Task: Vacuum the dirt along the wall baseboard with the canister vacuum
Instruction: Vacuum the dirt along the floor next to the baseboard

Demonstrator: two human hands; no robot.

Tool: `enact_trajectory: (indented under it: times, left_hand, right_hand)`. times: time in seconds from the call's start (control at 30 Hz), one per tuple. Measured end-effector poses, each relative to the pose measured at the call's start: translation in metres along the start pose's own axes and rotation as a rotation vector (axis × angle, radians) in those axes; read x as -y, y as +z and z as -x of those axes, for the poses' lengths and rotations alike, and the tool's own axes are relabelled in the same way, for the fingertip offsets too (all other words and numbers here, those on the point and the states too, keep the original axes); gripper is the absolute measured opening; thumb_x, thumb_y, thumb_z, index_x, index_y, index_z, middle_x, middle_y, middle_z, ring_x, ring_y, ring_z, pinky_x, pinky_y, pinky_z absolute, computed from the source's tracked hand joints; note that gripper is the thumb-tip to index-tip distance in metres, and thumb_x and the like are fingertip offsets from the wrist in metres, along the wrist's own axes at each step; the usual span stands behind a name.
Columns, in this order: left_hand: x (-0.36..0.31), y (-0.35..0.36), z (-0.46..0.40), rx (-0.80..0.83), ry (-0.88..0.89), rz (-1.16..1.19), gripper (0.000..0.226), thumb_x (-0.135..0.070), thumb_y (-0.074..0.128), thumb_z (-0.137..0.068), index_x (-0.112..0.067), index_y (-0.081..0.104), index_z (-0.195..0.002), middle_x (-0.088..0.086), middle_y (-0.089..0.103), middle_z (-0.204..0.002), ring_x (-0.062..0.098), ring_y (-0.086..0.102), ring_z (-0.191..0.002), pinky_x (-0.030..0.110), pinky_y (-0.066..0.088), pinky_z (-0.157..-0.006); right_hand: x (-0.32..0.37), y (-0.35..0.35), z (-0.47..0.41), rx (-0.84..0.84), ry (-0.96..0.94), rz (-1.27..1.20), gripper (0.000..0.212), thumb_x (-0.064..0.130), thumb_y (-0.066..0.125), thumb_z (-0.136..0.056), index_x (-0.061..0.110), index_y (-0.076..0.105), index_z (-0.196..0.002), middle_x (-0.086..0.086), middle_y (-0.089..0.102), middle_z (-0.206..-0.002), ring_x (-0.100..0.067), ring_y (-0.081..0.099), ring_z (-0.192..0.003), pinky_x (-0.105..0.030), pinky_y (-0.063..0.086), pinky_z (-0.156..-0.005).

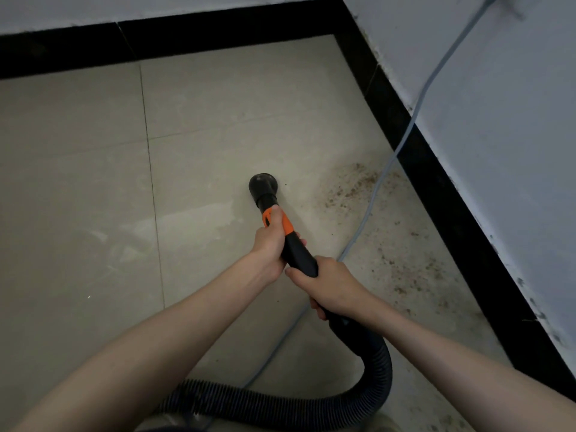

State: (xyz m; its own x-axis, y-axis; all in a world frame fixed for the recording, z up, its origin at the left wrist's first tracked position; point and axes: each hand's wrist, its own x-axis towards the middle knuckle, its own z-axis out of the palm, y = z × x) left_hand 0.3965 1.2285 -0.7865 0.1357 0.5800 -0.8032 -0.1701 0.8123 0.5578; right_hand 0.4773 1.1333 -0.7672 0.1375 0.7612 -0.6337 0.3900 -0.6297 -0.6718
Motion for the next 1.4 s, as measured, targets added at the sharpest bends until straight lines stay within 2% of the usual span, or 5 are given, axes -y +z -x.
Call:
enact_trajectory:
  times: [0.33,0.6,0.87,1.2,1.4]
  left_hand:
    - [0.018,0.05,-0.005,0.156,-0.001,-0.255,0.043,-0.048,0.035,-0.099,-0.006,0.045,-0.098,0.009,0.053,-0.071,0.021,0.056,-0.059,0.027,0.049,-0.05]
    - [0.022,0.031,-0.004,0.092,0.061,-0.214,0.042,-0.048,0.035,-0.099,-0.01,0.047,-0.084,0.008,0.054,-0.067,0.018,0.056,-0.052,0.024,0.049,-0.047]
    - [0.024,-0.015,0.003,0.042,0.076,-0.128,0.042,-0.049,0.033,-0.099,-0.011,0.045,-0.085,0.009,0.054,-0.067,0.017,0.055,-0.049,0.026,0.047,-0.047]
    - [0.029,0.011,0.0,0.127,0.043,-0.243,0.045,-0.049,0.034,-0.099,-0.006,0.045,-0.1,0.011,0.055,-0.073,0.02,0.057,-0.054,0.023,0.048,-0.043]
    - [0.034,0.021,0.001,0.106,0.036,-0.248,0.047,-0.052,0.029,-0.099,-0.01,0.047,-0.091,0.013,0.055,-0.074,0.024,0.055,-0.06,0.032,0.049,-0.058]
  right_hand:
    - [-0.034,-0.018,0.004,-0.192,0.078,-0.164,0.034,0.046,0.058,-0.09,0.014,0.054,-0.078,-0.006,0.059,-0.052,-0.016,0.054,-0.033,-0.023,0.042,-0.037]
    - [-0.029,-0.01,0.005,-0.087,0.041,-0.131,0.037,0.047,0.057,-0.091,0.013,0.052,-0.079,-0.006,0.059,-0.058,-0.012,0.053,-0.033,-0.023,0.043,-0.039]
    - [-0.019,0.016,0.01,0.071,-0.031,-0.057,0.04,0.053,0.054,-0.091,0.015,0.05,-0.08,-0.004,0.059,-0.056,-0.015,0.055,-0.036,-0.023,0.043,-0.039]
    - [-0.033,0.005,0.018,-0.073,0.015,-0.122,0.046,0.056,0.048,-0.093,0.012,0.053,-0.081,-0.004,0.06,-0.052,-0.016,0.056,-0.036,-0.024,0.044,-0.041]
    - [-0.036,0.007,0.021,-0.126,0.068,-0.177,0.049,0.058,0.046,-0.093,0.011,0.053,-0.079,-0.005,0.058,-0.051,-0.017,0.053,-0.033,-0.024,0.041,-0.037]
